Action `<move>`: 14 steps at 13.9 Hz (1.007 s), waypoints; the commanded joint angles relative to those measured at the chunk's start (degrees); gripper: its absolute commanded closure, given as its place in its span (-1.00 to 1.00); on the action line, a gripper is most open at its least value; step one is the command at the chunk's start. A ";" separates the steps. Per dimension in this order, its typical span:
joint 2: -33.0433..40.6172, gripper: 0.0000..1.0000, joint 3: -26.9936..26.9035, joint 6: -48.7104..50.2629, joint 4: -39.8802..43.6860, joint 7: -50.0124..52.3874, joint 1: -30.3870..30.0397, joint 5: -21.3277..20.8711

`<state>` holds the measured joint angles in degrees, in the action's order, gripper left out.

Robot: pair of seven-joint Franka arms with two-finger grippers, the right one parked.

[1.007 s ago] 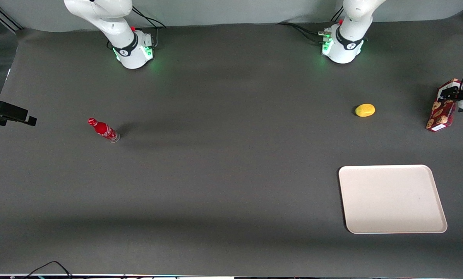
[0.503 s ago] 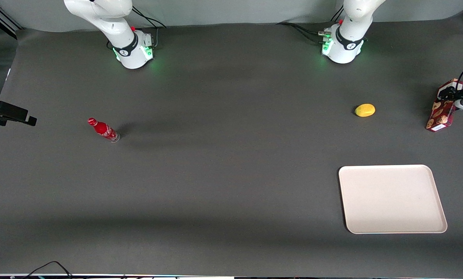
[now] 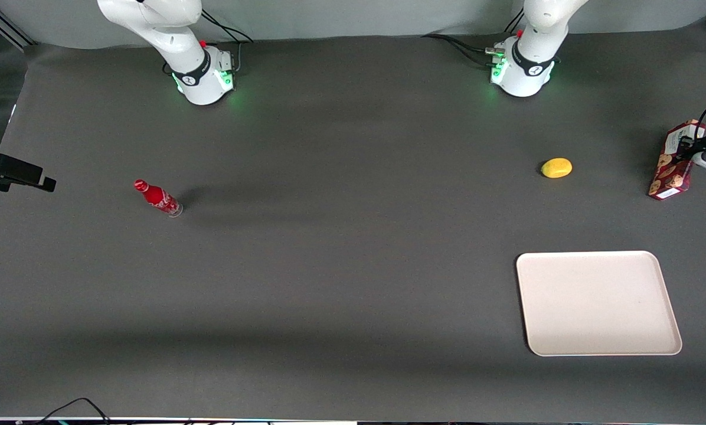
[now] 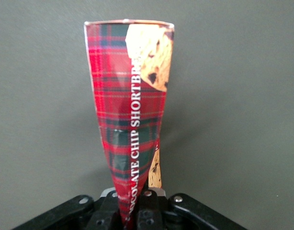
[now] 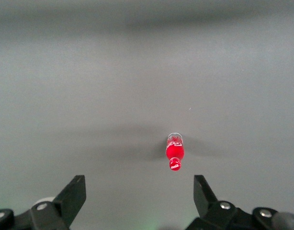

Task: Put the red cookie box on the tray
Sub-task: 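Carry the held cookie box over to the white tray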

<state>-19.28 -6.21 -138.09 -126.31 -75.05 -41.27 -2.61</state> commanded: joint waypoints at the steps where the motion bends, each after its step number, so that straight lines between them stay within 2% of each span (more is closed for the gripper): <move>1: 3.63 1.00 0.41 5.44 4.04 -0.36 1.63 0.67; 5: 12.49 1.00 1.29 13.70 9.67 0.08 3.82 0.67; 8: 14.54 1.00 1.29 31.07 21.33 5.42 6.90 0.32; 11: 14.10 1.00 1.29 33.50 25.50 15.69 10.94 -0.21; 14: 11.82 1.00 1.29 33.32 27.07 31.58 15.15 -0.38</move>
<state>-4.45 -4.20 -105.71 -102.60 -52.89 -29.11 -2.50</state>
